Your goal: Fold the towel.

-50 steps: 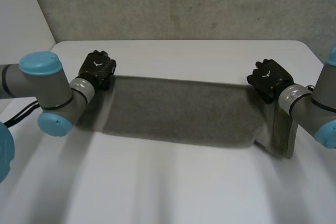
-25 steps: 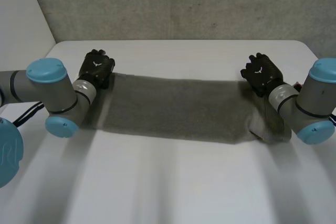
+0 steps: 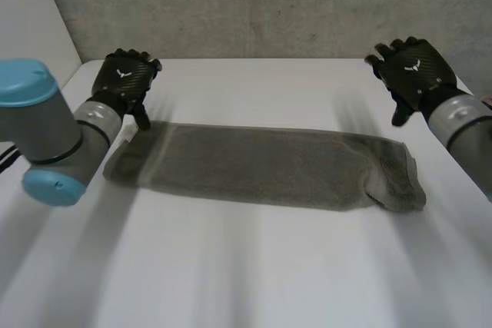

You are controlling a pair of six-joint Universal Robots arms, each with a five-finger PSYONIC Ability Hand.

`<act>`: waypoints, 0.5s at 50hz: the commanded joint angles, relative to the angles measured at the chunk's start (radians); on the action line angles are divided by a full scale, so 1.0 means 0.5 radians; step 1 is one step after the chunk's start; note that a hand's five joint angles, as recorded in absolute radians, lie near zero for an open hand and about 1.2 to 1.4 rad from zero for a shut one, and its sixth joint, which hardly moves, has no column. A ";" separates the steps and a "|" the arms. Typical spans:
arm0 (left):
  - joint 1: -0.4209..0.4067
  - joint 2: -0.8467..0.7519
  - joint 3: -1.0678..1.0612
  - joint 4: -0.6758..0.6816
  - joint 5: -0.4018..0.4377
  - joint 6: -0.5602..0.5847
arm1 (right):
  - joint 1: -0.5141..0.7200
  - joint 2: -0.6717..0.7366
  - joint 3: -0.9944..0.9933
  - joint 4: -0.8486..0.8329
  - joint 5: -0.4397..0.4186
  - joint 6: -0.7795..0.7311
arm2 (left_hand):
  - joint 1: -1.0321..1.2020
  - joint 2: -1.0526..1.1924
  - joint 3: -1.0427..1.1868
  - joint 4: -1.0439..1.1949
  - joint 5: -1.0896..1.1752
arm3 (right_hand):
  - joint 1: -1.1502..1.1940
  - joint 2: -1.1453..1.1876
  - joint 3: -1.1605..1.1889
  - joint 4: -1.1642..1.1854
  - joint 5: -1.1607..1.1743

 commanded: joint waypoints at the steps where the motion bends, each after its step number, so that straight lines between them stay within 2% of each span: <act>1: -0.008 0.308 -0.356 0.000 0.000 -0.074 | -0.070 -0.247 0.355 0.513 0.022 0.022 | -0.121 -0.107 -0.097 -0.109 -0.063 | -0.139 -0.149 -0.093 -0.152 -0.124; 5: -0.020 0.464 -0.573 0.000 0.006 -0.208 | -0.107 -0.262 0.509 0.587 0.028 0.028 | -0.115 -0.101 -0.097 -0.109 -0.057 | -0.139 -0.149 -0.093 -0.152 -0.124; 10: -0.051 0.544 -0.708 0.006 0.013 -0.316 | -0.160 -0.259 0.681 0.465 0.040 0.025 | -0.104 -0.089 -0.097 -0.109 -0.046 | -0.119 -0.129 -0.093 -0.152 -0.104; 12: -0.066 0.554 -0.763 0.022 0.013 -0.359 | -0.184 -0.232 0.745 0.337 0.043 0.025 | -0.104 -0.089 -0.097 -0.109 -0.046 | 0.191 0.181 -0.093 -0.152 0.206; 18: -0.094 0.547 -0.800 0.028 0.009 -0.375 | -0.196 -0.152 0.798 0.201 0.071 0.025 | -0.104 -0.089 -0.097 -0.109 -0.046 | 0.275 0.265 -0.093 -0.152 0.290; 25: -0.106 0.544 -0.810 0.040 0.006 -0.378 | -0.187 -0.014 0.795 0.023 0.239 0.016 | -0.104 -0.089 -0.097 -0.109 -0.046 | 0.573 0.563 -0.093 -0.152 0.588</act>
